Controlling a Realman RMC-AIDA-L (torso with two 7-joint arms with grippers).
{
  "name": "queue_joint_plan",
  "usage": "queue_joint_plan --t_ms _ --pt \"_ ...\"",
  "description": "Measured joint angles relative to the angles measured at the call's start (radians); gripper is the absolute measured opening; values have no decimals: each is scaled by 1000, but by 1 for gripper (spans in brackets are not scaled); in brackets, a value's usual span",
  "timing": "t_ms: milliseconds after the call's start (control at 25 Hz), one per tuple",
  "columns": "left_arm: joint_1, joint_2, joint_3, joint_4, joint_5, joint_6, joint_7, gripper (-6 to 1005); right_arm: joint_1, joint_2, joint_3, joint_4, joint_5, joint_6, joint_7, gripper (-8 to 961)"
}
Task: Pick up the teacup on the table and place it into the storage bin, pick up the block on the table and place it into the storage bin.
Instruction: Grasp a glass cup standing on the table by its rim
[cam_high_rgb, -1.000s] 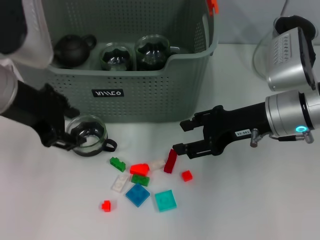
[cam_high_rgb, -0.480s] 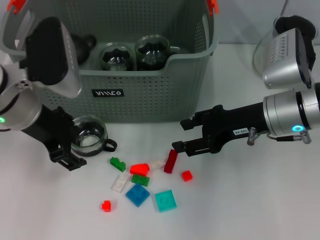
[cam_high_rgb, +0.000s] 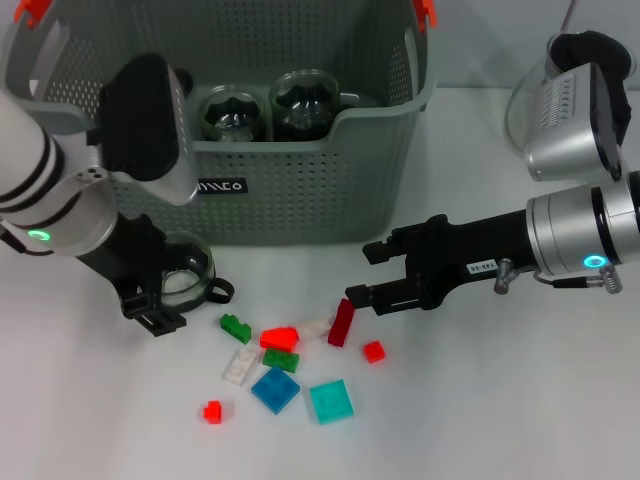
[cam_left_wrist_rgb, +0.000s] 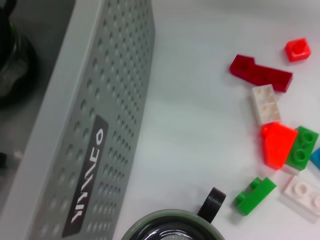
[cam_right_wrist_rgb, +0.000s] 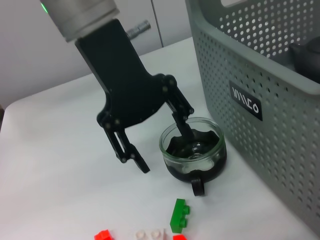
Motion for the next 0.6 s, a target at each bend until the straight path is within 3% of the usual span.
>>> queue_joint_plan --t_ms 600 --pt "-57 6 2 -161 31 -81 1 787 -3 0 6 11 0 3 -4 712"
